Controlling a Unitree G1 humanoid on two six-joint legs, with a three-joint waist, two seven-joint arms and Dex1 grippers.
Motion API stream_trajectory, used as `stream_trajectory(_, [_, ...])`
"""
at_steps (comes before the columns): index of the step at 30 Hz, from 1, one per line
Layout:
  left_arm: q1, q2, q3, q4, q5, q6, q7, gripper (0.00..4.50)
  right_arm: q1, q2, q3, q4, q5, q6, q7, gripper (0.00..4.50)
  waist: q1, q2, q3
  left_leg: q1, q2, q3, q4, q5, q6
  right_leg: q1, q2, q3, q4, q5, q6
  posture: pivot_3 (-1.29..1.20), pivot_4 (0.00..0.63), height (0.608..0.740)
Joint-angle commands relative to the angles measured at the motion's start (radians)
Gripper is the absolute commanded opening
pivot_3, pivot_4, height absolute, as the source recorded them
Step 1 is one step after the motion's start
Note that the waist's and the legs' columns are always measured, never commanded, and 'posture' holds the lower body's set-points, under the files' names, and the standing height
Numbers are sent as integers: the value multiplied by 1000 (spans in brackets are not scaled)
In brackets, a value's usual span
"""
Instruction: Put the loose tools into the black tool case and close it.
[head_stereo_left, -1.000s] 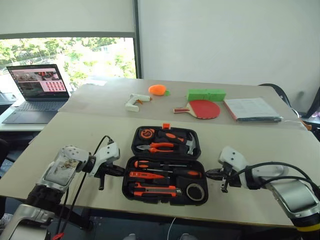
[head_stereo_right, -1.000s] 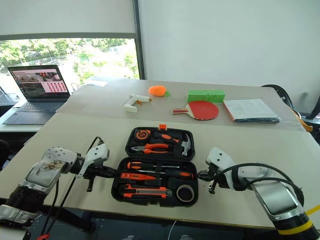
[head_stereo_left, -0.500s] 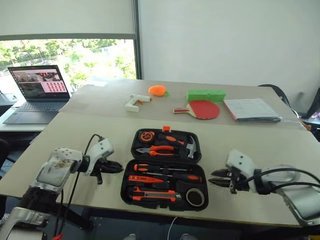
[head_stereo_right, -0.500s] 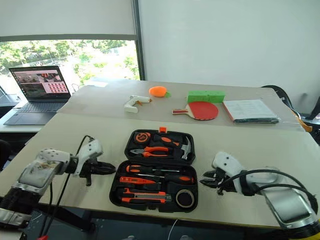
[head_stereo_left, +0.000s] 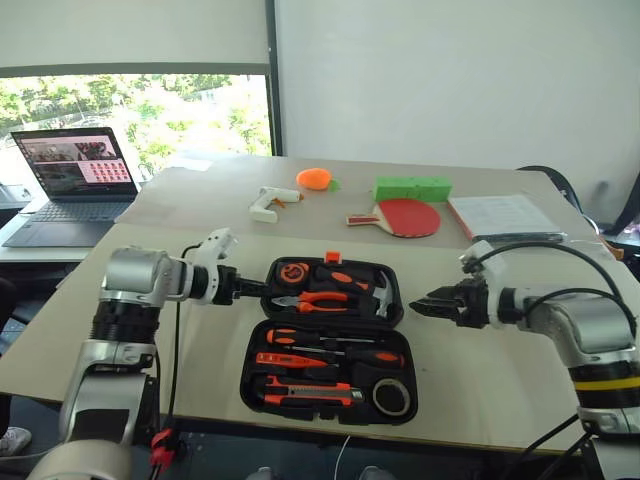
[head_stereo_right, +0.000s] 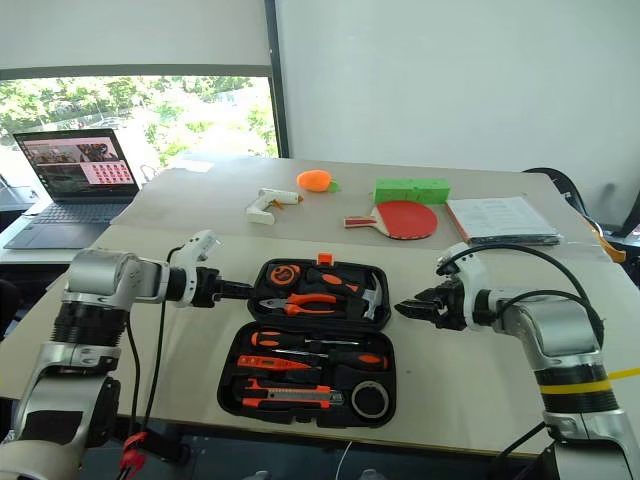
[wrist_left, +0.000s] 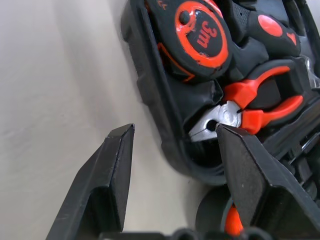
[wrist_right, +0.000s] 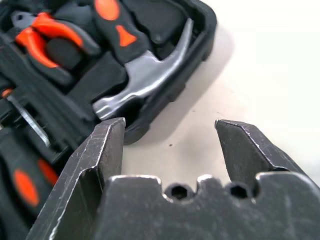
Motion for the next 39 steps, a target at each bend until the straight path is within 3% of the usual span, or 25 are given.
stream_trajectory(1, [-11, 0, -16, -11, -18, -8, 15, 2805, -45, 11, -15, 9, 17, 28, -16, 3392, 1, 0, 0, 0, 0, 0, 0, 0, 0, 0, 0, 0, 0, 0, 0, 0, 150, 736])
stream_trajectory(9, [-1, 0, -81, -3, -16, -50, 30, 2805, -69, 61, -1, 25, 14, 69, -61, 3392, 7, 0, 0, 0, -1, 0, 1, 1, -2, 1, -1, 0, 0, 0, 0, 0, 150, 736])
stream_trajectory(13, [4, -14, -103, -2, -16, -57, 36, 1826, -72, 71, 17, 30, 13, 97, -74, 3444, 8, 0, 0, 1, -1, 0, 1, 1, -2, 1, -1, 0, 0, 0, 0, 0, 150, 736])
stream_trajectory(14, [6, -17, -108, -6, -20, -55, 34, 1291, -76, 73, 21, 33, 12, 104, -78, 3188, 8, 0, 0, 1, -1, 0, 1, 1, -2, 2, -1, 0, 0, 0, 0, 0, 150, 736])
stream_trajectory(18, [8, -23, -117, -12, -27, -59, 41, 43, -87, 77, 31, 45, 11, 117, -86, 2024, 10, 1, -1, 3, -1, 0, 1, 1, -2, 4, -1, 0, 1, 0, 0, 0, 150, 736])
stream_trajectory(23, [7, -24, -121, -2, -33, -57, 45, 0, -92, 84, 46, 48, 12, 128, -85, 336, 9, 2, -1, 3, -1, 0, 1, 1, -2, 4, -1, 0, 1, 0, 0, 0, 150, 736])
stream_trajectory(25, [11, -25, -116, -1, -38, -54, 43, 0, -91, 88, 45, 41, 14, 130, -85, 64, 9, 2, -1, 4, -2, 0, 2, 1, -2, 4, -1, 0, 2, 0, 0, 0, 150, 736])
stream_trajectory(32, [41, -50, -47, -57, -93, -75, 20, 0, -81, 100, -28, -13, 43, 78, -92, 8, 9, 2, -1, 3, -2, 0, 2, 2, -3, 4, -1, 0, 2, 1, 1, 0, 150, 736])
stream_trajectory(39, [110, -101, 62, -209, -128, -308, 20, 0, -13, 139, -122, -195, 63, -90, -113, 8, 15, 2, -1, -3, -2, -1, 1, 1, -3, -1, -2, -1, 0, 1, 1, 0, 150, 736])
